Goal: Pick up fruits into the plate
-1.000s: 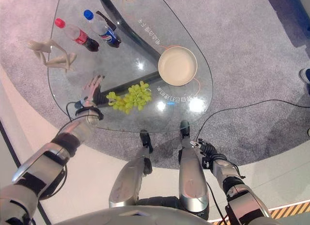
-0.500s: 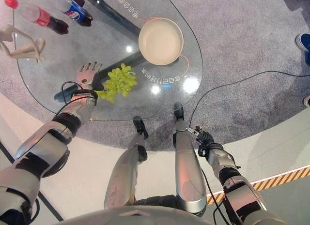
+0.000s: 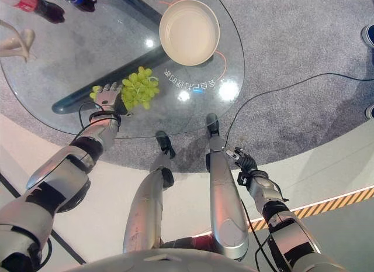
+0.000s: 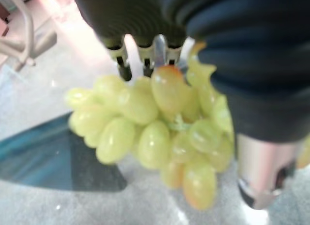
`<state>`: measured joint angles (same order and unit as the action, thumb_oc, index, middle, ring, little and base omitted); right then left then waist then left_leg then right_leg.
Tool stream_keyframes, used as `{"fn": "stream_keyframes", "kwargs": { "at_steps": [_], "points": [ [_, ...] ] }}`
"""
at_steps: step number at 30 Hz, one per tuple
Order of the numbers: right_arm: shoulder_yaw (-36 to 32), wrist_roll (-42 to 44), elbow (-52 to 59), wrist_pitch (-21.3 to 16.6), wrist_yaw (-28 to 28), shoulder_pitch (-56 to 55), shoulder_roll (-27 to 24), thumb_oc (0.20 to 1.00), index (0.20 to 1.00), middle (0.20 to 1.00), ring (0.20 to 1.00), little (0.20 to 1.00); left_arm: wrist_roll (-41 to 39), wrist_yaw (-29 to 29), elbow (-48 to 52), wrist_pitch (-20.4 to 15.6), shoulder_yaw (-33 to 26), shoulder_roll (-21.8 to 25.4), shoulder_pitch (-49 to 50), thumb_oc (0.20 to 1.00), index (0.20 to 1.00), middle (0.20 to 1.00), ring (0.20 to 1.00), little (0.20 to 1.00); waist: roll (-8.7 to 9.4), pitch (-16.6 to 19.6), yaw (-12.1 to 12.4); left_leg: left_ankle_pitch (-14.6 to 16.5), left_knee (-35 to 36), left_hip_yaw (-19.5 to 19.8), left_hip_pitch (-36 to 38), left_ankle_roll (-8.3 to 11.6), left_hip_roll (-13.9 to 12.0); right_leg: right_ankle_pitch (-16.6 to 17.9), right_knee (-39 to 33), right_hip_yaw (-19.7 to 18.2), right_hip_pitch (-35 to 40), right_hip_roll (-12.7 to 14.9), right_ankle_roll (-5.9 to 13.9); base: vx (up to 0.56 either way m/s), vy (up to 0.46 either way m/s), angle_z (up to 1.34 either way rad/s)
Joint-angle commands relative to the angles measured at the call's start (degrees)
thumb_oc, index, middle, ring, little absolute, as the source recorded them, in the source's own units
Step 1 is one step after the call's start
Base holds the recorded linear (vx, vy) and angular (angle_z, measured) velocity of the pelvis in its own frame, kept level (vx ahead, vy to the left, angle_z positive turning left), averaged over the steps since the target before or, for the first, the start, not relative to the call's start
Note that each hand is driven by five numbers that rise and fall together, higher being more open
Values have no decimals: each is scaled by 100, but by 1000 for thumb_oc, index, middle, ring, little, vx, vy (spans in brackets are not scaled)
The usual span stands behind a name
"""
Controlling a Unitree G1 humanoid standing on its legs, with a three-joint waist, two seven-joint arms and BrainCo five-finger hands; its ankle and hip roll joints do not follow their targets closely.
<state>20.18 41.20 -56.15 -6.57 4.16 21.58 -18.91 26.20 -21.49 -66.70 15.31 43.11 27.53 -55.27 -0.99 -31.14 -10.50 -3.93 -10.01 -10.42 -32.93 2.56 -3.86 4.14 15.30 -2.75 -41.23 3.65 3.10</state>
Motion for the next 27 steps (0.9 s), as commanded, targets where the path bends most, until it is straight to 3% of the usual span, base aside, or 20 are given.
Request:
{"fn": "stream_keyframes", "kwargs": {
  "at_steps": [1, 8, 9, 10, 11, 27],
  "points": [
    [144, 259, 221, -195, 36, -123, 114, 1000, 1000, 1000, 1000, 1000, -181, -409, -308, 284, -192, 58, 131, 1000, 1000, 1000, 1000, 1000, 146, 134, -1, 443, -647, 512, -549, -177, 551, -273, 382, 106, -339, -623, -165, 0, 0, 0],
    [211, 474, 213, -270, 24, -71, 164, 1000, 1000, 1000, 1000, 1000, -98, -1063, -509, 473, -379, 102, -30, 1000, 1000, 1000, 1000, 1000, 245, 134, 19, 473, -804, 546, -849, -187, 583, -230, 462, 132, -607, -646, -184, -10, -7, 0],
    [214, 493, 213, -272, 16, -64, 169, 1000, 1000, 1000, 1000, 1000, -93, -1123, -510, 500, -395, 109, -53, 809, 809, 809, 809, 809, 255, 134, 20, 477, -820, 553, -875, -185, 587, -227, 468, 137, -628, -647, -184, 0, 0, 0],
    [212, 525, 210, -277, 26, -63, 173, 1000, 1000, 1000, 1000, 1000, -75, -1220, -501, 512, -413, 109, -71, 564, 564, 564, 564, 564, 267, 134, 21, 483, -836, 561, -903, -185, 593, -222, 473, 139, -651, -648, -184, -15, -16, 4],
    [202, 561, 203, -286, 47, -69, 173, 1000, 1000, 1000, 1000, 1000, -49, -1271, -489, 510, -432, 117, -77, 200, 200, 200, 200, 200, 276, 134, 23, 491, -848, 569, -920, -189, 598, -219, 482, 138, -671, -650, -184, -13, -15, 4],
    [240, 833, 281, -449, 184, -46, 257, 1000, 1000, 1000, 1000, 1000, 150, -1435, -488, 599, -390, 173, -333, 200, 200, 200, 200, 200, 384, 134, 28, 522, -901, 666, -1117, -195, 647, -127, 480, 179, -857, -662, -171, -6, -8, 1]
  ]
}}
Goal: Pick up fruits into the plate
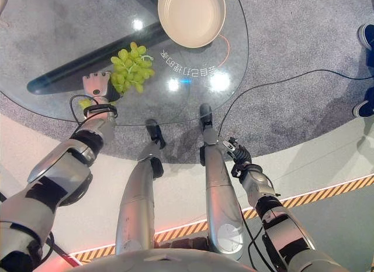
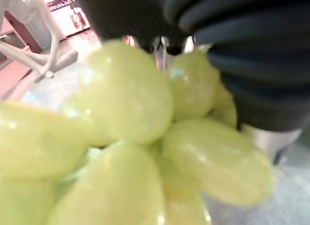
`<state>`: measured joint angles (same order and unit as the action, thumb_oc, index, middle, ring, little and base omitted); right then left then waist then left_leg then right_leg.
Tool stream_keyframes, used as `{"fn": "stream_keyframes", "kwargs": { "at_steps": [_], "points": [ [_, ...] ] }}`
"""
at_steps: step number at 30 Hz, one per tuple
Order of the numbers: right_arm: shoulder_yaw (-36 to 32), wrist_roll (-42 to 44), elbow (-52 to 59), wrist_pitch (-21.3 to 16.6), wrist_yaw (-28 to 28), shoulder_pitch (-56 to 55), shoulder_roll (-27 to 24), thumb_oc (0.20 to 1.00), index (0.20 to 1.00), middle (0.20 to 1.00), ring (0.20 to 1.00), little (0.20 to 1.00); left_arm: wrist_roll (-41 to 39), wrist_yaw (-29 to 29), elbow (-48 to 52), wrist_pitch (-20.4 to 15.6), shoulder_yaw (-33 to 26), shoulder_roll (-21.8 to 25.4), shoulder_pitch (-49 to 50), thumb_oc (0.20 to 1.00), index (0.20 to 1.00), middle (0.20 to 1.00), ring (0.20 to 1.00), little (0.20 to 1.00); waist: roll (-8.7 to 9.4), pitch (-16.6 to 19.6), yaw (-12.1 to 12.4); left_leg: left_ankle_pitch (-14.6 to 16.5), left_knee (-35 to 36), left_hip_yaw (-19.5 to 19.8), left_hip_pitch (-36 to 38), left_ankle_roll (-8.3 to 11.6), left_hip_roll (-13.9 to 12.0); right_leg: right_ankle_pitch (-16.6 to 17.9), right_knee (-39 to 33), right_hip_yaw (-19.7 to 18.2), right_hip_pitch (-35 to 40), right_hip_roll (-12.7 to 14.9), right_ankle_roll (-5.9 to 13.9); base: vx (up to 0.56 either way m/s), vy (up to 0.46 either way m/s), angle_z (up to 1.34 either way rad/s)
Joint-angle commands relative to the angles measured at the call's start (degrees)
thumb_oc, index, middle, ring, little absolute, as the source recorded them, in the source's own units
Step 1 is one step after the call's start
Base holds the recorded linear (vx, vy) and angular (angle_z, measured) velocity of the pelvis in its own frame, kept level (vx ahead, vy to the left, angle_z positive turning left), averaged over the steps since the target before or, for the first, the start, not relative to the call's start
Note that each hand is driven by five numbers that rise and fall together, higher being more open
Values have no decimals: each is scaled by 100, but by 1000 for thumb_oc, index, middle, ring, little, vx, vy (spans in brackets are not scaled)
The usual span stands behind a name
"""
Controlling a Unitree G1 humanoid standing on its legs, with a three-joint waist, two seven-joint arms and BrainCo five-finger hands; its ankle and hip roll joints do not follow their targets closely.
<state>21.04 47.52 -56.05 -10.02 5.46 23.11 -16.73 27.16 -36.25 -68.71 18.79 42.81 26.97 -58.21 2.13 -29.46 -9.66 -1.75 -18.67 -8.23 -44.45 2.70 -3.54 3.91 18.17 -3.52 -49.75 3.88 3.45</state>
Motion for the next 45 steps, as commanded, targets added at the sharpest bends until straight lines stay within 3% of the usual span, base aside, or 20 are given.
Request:
{"fn": "stream_keyframes", "kwargs": {
  "at_steps": [1, 13, 32, 43, 45],
  "points": [
    [149, 191, 273, -107, 45, -199, 49, 1000, 1000, 1000, 1000, 1000, 56, 31, -278, 254, -370, 225, -29, 200, 200, 200, 200, 200, 71, -34, -52, 302, -23, 453, 49, -212, 617, -103, 187, 259, 5, -688, -207, 0, 0, 0],
    [102, 119, 247, -130, 115, -234, 8, 1000, 1000, 1000, 1000, 1000, 13, -14, -184, -41, -423, 342, 33, 200, 200, 200, 200, 200, 1, -34, 9, 262, 211, 466, 519, -212, 575, -186, 129, 246, 399, -693, -218, 0, 0, 0],
    [-246, -103, 597, -164, 266, -612, -103, 1000, 1000, 1000, 1000, 1000, 314, 139, 1047, -553, -878, 1115, 592, 200, 200, 200, 200, 200, -276, -34, 228, 214, 1079, 502, 2652, -167, 437, -471, -248, 425, 2408, -442, -109, 24, 20, 2],
    [-502, -246, 2156, -372, 217, -1250, -312, 1000, 1000, 1000, 1000, 1000, 852, 609, 2437, -869, -1140, 1786, 1471, 200, 200, 200, 200, 200, -292, 543, 292, 295, 1456, 473, 3566, -124, 420, -479, -766, 526, 3459, -232, -30, 72, 20, 4],
    [-661, -528, 2945, -250, 226, -1500, -464, 1000, 1000, 1000, 1000, 1000, 1217, 1053, 3131, -1162, -1322, 2200, 1911, 200, 200, 200, 200, 200, -271, 838, 309, 327, 1609, 449, 3903, -111, 431, -469, -1043, 551, 3905, -185, 12, 159, 1, 9]
  ]
}}
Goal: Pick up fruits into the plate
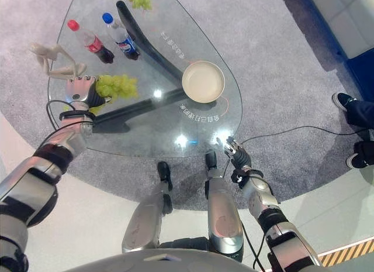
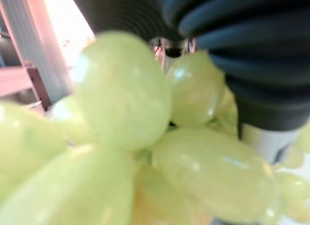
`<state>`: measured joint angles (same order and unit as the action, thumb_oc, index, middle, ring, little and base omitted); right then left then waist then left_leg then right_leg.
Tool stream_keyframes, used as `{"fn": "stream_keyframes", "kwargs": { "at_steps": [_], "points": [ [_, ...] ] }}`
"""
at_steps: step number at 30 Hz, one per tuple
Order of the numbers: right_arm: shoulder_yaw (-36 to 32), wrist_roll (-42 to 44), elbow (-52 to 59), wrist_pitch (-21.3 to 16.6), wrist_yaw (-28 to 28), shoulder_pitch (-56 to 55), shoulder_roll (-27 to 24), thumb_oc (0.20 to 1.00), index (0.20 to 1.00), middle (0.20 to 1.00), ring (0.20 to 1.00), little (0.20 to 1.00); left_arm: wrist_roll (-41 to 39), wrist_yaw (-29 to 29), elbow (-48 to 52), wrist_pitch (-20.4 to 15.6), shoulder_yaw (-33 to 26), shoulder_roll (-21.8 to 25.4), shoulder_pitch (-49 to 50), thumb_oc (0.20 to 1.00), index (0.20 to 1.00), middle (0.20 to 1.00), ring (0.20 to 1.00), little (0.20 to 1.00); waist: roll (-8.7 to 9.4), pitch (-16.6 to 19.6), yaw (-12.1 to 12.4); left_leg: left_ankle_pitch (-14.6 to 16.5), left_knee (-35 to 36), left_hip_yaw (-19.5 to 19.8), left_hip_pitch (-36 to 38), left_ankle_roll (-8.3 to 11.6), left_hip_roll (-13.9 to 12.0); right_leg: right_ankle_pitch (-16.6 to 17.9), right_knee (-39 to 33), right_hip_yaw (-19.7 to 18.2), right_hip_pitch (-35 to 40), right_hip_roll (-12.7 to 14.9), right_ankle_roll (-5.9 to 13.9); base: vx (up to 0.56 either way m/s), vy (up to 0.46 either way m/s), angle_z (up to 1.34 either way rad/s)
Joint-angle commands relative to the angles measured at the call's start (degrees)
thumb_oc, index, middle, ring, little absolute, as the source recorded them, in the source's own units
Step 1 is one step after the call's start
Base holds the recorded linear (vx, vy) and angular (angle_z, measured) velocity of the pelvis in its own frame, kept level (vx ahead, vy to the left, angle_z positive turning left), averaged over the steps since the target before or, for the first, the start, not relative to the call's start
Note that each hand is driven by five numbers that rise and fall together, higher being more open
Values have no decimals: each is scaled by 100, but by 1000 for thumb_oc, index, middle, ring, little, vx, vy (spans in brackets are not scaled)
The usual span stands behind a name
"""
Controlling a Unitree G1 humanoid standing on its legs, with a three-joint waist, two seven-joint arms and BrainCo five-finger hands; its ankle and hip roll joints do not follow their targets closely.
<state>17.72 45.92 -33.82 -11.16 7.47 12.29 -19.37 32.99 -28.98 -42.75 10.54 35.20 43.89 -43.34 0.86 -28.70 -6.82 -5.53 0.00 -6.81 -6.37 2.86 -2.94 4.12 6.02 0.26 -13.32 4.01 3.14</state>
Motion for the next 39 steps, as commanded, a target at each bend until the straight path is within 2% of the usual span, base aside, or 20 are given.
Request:
{"fn": "stream_keyframes", "kwargs": {
  "at_steps": [1, 3, 6, 7, 10, 14, 15, 18, 20, 22, 24, 28, 32, 39],
  "points": [
    [-421, -471, 980, -96, 172, -476, -272, 1000, 1000, 1000, 1000, 1000, 803, 436, 784, -412, -642, 657, 585, 200, 200, 200, 200, 200, -142, 881, 38, 714, -197, 300, 214, -131, 379, -482, 78, 180, 411, -185, 59, 82, 3, 1],
    [-527, -535, 1282, 50, 295, -523, -367, 1000, 1000, 1000, 1000, 1000, 913, 529, 994, -509, -702, 814, 733, 200, 200, 200, 200, 200, -139, 1020, 57, 724, -147, 306, 332, -133, 386, -482, 3, 194, 563, -176, 75, 132, 7, 5],
    [-803, -734, 1996, 473, 1151, -604, -806, 1000, 1000, 1000, 1000, 1000, 1333, 857, 1760, -955, -838, 1360, 1118, 200, 200, 200, 200, 200, -135, 1452, 149, 786, -50, 297, 699, -152, 397, -494, -198, 313, 1021, -124, 113, 209, 2, 9],
    [-815, -742, 2033, 500, 1224, -601, -844, 1000, 1000, 1000, 1000, 1000, 1363, 867, 1807, -996, -840, 1393, 1138, 200, 200, 200, 200, 200, -135, 1474, 154, 792, -46, 296, 724, -153, 397, -494, -210, 322, 1050, -120, 116, 130, -8, 16],
    [-873, -766, 2486, 892, 1710, -483, -1342, 1000, 1000, 1000, 1000, 1000, 1716, 1026, 2297, -1428, -840, 1696, 1231, 200, 200, 200, 200, 200, -101, 1775, 256, 842, 23, 301, 967, -157, 414, -480, -376, 421, 1353, -77, 148, 141, -16, 12],
    [-795, -583, 2974, 1271, 2169, -113, -2046, 1000, 1000, 1000, 1000, 1000, 1860, 1276, 3016, -2128, -625, 2218, 921, 200, 200, 200, 200, 200, -58, 2047, 378, 884, 151, 315, 1234, -170, 432, -452, -585, 547, 1679, -50, 189, 82, -17, 17],
    [-787, -547, 3008, 1318, 2171, -78, -2082, 1000, 1000, 1000, 1000, 1000, 1860, 1327, 3098, -2154, -612, 2253, 890, 200, 200, 200, 200, 200, -53, 2062, 390, 889, 155, 317, 1252, -172, 434, -453, -596, 555, 1705, -46, 190, 48, -21, 11],
    [-571, -243, 3344, 1753, 2411, 333, -2426, 1000, 1000, 1000, 1000, 1000, 1885, 1393, 3649, -2699, -298, 2596, 445, 200, 200, 200, 200, 200, -18, 2247, 480, 935, 217, 340, 1412, -182, 444, -443, -718, 648, 1917, -18, 214, 43, -31, 9],
    [-458, -129, 3411, 1921, 2477, 485, -2492, 1000, 1000, 1000, 1000, 1000, 1834, 1408, 3777, -2849, -116, 2676, 199, 200, 200, 200, 200, 200, -3, 2298, 508, 945, 247, 350, 1468, -187, 450, -433, -770, 685, 1986, -11, 222, 23, -28, 8],
    [-222, 234, 3515, 2240, 2725, 757, -2596, 1000, 1000, 1000, 1000, 1000, 1759, 1408, 4063, -3075, 267, 2785, -313, 200, 200, 200, 200, 200, 9, 2380, 550, 957, 287, 362, 1547, -194, 456, -418, -828, 750, 2084, 0, 238, 11, -27, 10],
    [-68, 572, 3639, 2505, 2881, 931, -2623, 1000, 1000, 1000, 1000, 1000, 1681, 1360, 4216, -3243, 542, 2820, -644, 200, 200, 200, 200, 200, 18, 2423, 580, 962, 293, 364, 1582, -200, 461, -417, -844, 782, 2134, 6, 241, -1, -17, 6],
    [300, 1057, 3837, 2751, 3034, 1278, -2476, 1000, 1000, 1000, 1000, 1000, 1563, 1229, 4395, -3594, 1048, 2731, -1233, 200, 200, 200, 200, 200, 21, 2483, 640, 981, 315, 393, 1655, -208, 476, -408, -888, 840, 2227, 12, 248, 6, -8, 8],
    [575, 1283, 4056, 2817, 2935, 1520, -2373, 1000, 1000, 1000, 1000, 1000, 1368, 1264, 4594, -3894, 1374, 2535, -1663, 200, 200, 200, 200, 200, 13, 2542, 700, 974, 347, 447, 1689, -200, 491, -394, -947, 921, 2296, 37, 272, 17, 6, 9],
    [907, 1482, 4179, 2789, 2667, 1782, -2086, 1000, 1000, 1000, 1000, 1000, 1082, 1539, 4806, -4012, 1664, 2119, -2199, 200, 200, 200, 200, 200, -16, 2605, 725, 958, 410, 466, 1697, -193, 495, -366, -1013, 1002, 2313, 55, 300, -3, 7, 11]
  ]
}}
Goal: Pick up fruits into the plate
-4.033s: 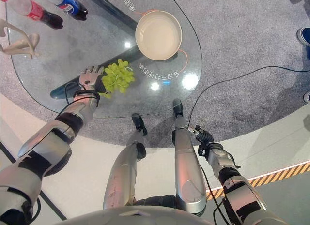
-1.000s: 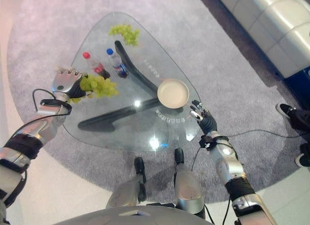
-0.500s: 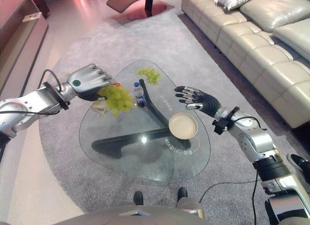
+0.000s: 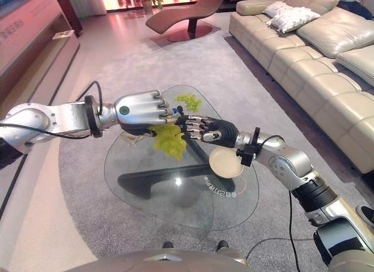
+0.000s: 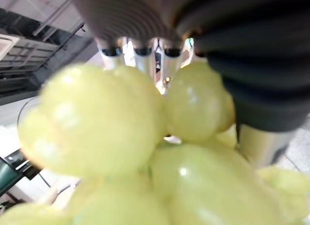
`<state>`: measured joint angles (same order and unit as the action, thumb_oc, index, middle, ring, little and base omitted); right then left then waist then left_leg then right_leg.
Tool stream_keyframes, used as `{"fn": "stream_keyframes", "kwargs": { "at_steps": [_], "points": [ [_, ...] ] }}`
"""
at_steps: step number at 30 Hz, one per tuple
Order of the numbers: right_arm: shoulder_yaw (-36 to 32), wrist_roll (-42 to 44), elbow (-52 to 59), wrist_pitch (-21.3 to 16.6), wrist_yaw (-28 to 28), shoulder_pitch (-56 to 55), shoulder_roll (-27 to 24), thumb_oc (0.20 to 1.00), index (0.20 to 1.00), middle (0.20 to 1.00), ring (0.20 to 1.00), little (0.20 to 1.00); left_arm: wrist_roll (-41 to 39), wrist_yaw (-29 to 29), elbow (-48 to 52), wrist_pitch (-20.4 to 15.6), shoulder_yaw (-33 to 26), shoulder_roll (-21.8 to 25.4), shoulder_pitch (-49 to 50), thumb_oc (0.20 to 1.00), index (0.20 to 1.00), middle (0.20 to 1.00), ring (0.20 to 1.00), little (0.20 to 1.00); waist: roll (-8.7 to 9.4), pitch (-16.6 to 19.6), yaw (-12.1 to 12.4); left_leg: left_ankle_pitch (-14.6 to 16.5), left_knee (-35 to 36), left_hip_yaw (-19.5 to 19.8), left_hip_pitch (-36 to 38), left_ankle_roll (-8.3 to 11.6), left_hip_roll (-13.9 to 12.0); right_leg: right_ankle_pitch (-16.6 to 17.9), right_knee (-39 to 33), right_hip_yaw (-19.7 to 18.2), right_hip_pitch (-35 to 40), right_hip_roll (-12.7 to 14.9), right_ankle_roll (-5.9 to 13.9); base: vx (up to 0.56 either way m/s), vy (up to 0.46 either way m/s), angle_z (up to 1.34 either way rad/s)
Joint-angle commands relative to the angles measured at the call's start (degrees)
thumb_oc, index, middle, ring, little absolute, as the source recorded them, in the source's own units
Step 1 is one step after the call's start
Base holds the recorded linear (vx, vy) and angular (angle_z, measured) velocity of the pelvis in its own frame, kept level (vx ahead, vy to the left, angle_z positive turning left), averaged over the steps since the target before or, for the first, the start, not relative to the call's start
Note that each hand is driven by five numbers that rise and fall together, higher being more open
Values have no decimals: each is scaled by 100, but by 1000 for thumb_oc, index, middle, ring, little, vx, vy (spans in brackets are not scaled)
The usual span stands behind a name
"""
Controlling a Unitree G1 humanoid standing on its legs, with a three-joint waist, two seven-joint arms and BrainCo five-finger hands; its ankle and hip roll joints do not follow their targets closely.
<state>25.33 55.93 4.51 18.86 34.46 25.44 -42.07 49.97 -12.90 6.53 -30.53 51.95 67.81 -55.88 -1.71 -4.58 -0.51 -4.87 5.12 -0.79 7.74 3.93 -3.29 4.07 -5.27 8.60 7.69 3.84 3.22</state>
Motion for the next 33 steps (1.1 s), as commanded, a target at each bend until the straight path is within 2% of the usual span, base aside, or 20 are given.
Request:
{"fn": "stream_keyframes", "kwargs": {
  "at_steps": [1, 14, 22, 26, 29, 33],
  "points": [
    [212, 487, 368, -226, -59, 496, 239, 1000, 1000, 1000, 1000, 1000, -675, -10, -62, 87, 25, -320, -1027, 200, 200, 200, 200, 200, 231, 199, 93, 885, -102, -149, 282, -298, 525, -356, 111, 177, 209, 82, 298, -7, -3, 7],
    [568, 544, 659, -223, -156, 633, 508, 1000, 1000, 1000, 1000, 1000, -1070, 264, 235, 146, -17, -530, -1139, 200, 200, 200, 200, 200, 193, 202, 114, 883, -109, -159, 281, -306, 529, -372, 99, 151, 212, 84, 289, -1, -1, 1],
    [684, 197, 713, -375, -367, 730, 515, 1000, 1000, 1000, 1000, 1000, -1116, 297, 335, 186, -126, -605, -1118, 200, 200, 200, 200, 200, 202, 217, 135, 884, -118, -128, 287, -319, 541, -385, 105, 106, 221, 68, 277, 8, -2, 0],
    [564, -91, 696, -589, -557, 788, 327, 1000, 1000, 1000, 1000, 1000, -1176, 319, 370, 194, -166, -532, -1123, 200, 200, 200, 200, 200, 206, 217, 123, 886, -116, -127, 289, -322, 541, -387, 105, 88, 221, 60, 273, 0, 0, 0],
    [332, -570, 707, -862, -673, 849, -31, 1000, 1000, 1000, 1000, 1000, -1213, 286, 397, 212, -281, -374, -1052, 200, 200, 200, 200, 200, 217, 210, 91, 899, -111, -135, 305, -331, 541, -385, 111, 54, 220, 55, 274, 0, 0, 0],
    [217, -501, 797, -877, -563, 800, -224, 1000, 1000, 1000, 1000, 1000, -1234, 305, 435, 202, -387, -259, -976, 200, 200, 200, 200, 200, 215, 195, 79, 905, -108, -131, 317, -340, 538, -383, 117, 38, 222, 54, 272, 0, 0, 0]
  ]
}}
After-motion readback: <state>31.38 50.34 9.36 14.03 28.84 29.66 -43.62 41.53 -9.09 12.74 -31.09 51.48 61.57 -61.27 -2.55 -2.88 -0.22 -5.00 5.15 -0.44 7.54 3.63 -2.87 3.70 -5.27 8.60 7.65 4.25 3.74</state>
